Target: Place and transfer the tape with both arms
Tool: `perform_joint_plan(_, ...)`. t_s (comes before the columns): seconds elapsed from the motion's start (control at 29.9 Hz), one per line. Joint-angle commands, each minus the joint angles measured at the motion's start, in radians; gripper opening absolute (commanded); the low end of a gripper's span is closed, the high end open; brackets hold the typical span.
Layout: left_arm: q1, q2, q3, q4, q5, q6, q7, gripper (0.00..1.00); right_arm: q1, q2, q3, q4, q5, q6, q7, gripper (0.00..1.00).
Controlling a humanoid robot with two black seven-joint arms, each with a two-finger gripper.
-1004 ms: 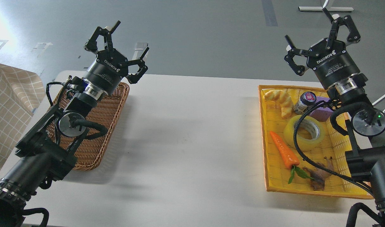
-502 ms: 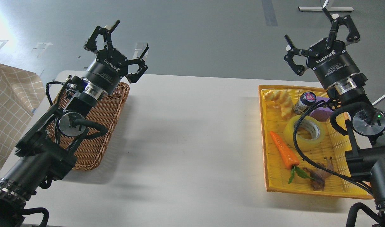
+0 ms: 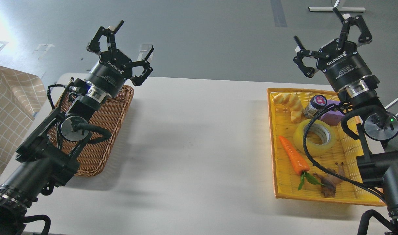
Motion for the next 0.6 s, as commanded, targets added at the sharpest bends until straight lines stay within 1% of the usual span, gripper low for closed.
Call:
perform_joint_plan(0.0,0.000,0.000,0.000,0.000,0.000,0.000,0.000,0.98,0.007,-0.036,-0.031,-0.001,-0.030,0.000,0.000,1.00)
perform_joint_plan(0.03,0.000,0.000,0.000,0.000,0.000,0.000,0.000,0.98,0.014,-0.054,-0.055,-0.002,-0.041,0.000,0.000,1.00)
perform_joint_plan(0.07,0.000,0.000,0.000,-0.001,0.000,0.000,0.000,0.98,0.031,-0.106,-0.116,-0.004,-0.068,0.000,0.000,1.00)
perform_joint_plan(0.17,0.000,0.000,0.000,0.000,0.000,0.000,0.000,0.98,0.059,-0.192,-0.244,-0.004,-0.105,0.000,0.000,1.00)
perform_joint_plan(0.23,0.000,0.000,0.000,-0.001,-0.001,0.000,0.000,0.98,0.086,-0.278,-0.345,0.001,-0.111,0.000,0.000,1.00)
perform_joint_plan(0.27,0.000,0.000,0.000,-0.001,-0.001,0.000,0.000,0.98,0.087,-0.278,-0.345,0.001,-0.111,0.000,0.000,1.00)
perform_joint_plan(0.33,0.000,0.002,-0.002,-0.001,-0.001,0.000,0.000,0.98,0.125,-0.371,-0.435,0.010,-0.118,0.000,0.000,1.00)
perform_joint_plan(0.43,0.002,0.003,-0.003,-0.005,0.000,0.000,0.000,0.98,0.209,-0.463,-0.564,0.013,-0.189,0.000,0.000,1.00)
perform_joint_plan(0.47,0.002,0.003,-0.003,-0.005,0.000,0.000,0.000,0.98,0.209,-0.464,-0.565,0.013,-0.190,0.000,0.000,1.00)
perform_joint_plan(0.57,0.000,0.008,-0.008,-0.008,-0.001,0.000,0.000,0.98,0.280,-0.522,-0.662,0.013,-0.285,0.000,-0.001,1.00)
